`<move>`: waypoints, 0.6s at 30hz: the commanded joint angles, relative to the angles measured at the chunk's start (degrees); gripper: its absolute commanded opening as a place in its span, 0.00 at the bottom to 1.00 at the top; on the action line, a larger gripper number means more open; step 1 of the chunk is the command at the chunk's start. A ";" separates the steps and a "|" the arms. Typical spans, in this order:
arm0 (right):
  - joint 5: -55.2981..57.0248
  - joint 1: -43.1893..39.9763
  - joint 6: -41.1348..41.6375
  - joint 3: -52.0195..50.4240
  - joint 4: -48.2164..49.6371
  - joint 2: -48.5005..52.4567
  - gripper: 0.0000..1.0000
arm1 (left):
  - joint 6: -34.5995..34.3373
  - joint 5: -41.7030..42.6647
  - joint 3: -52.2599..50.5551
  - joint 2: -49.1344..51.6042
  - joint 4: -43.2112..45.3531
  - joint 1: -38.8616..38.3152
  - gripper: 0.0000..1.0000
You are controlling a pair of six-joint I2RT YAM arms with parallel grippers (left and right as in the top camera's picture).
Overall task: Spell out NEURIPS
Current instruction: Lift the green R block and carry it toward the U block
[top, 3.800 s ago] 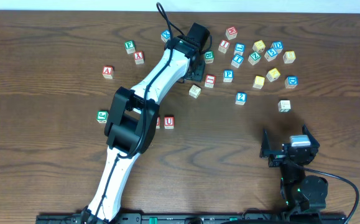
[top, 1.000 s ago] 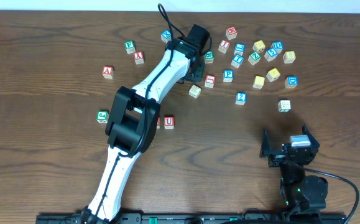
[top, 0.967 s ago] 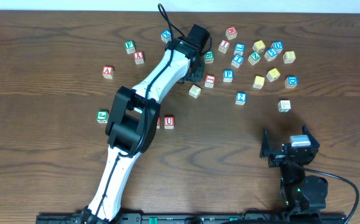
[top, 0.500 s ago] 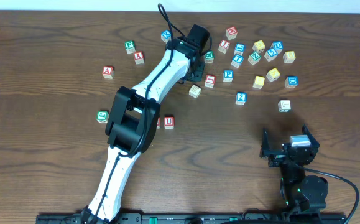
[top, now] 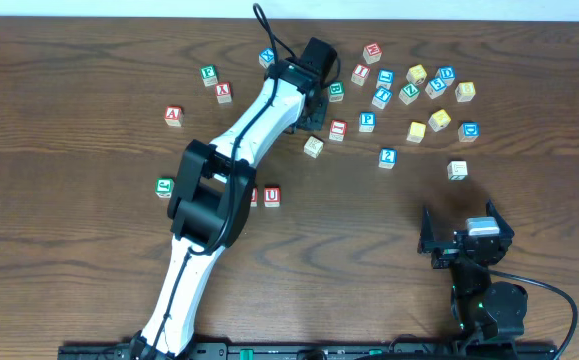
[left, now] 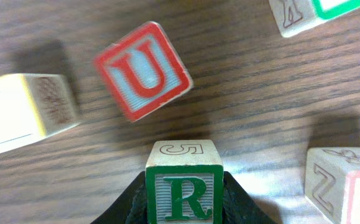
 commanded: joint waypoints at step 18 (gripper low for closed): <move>0.04 -0.50 0.83 -0.07 -0.28 -0.09 0.99 | 1.49 -2.67 0.63 -28.44 -10.21 -0.02 0.08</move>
